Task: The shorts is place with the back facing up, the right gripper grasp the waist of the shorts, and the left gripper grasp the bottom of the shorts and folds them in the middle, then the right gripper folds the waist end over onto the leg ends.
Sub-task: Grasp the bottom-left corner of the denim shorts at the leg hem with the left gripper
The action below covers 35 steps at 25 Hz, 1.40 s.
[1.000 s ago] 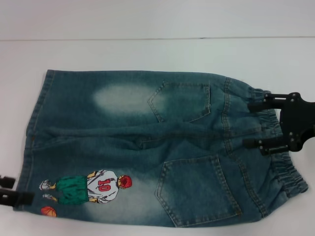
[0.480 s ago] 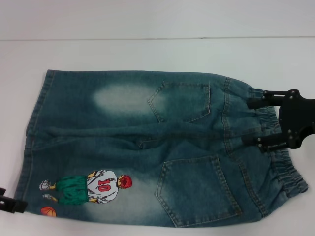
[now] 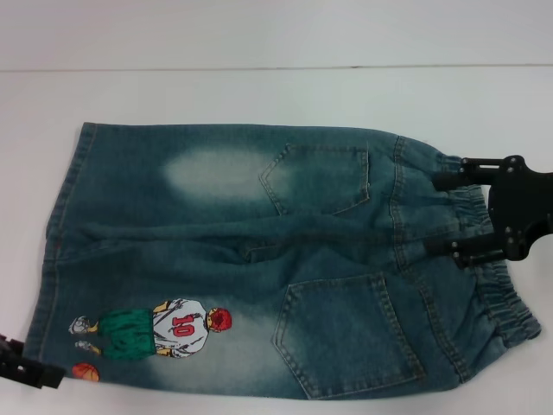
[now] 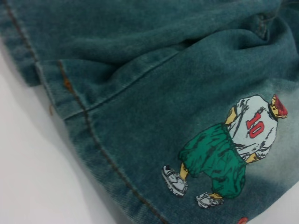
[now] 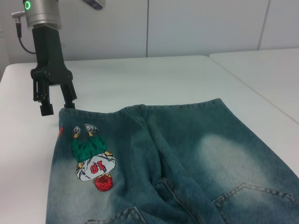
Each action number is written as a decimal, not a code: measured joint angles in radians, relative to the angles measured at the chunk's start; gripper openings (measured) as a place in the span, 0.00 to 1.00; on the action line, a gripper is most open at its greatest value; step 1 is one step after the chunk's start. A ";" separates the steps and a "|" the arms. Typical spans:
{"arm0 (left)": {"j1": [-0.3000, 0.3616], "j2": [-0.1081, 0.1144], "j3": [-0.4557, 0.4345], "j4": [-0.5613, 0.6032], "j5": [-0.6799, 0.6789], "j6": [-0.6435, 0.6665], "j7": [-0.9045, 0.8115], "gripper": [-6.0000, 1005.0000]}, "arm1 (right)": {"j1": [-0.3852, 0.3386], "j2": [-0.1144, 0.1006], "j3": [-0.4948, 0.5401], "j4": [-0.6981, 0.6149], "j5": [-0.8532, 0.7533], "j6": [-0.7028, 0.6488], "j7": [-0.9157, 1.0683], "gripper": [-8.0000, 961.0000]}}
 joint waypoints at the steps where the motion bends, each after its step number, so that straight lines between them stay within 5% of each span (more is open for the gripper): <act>1: -0.001 -0.003 0.003 0.000 0.000 0.000 0.001 0.91 | -0.001 0.000 0.000 0.000 0.000 0.000 0.000 0.90; 11: -0.010 -0.017 0.011 0.006 -0.040 -0.015 0.043 0.88 | -0.011 0.002 0.000 0.004 0.000 -0.002 0.001 0.89; 20: -0.022 0.000 0.018 -0.061 -0.075 -0.057 0.064 0.81 | -0.017 0.002 0.005 0.004 -0.002 -0.006 0.007 0.89; 35: -0.017 0.000 0.029 -0.064 -0.069 -0.053 0.061 0.18 | -0.024 0.003 0.008 0.003 0.000 -0.009 0.011 0.87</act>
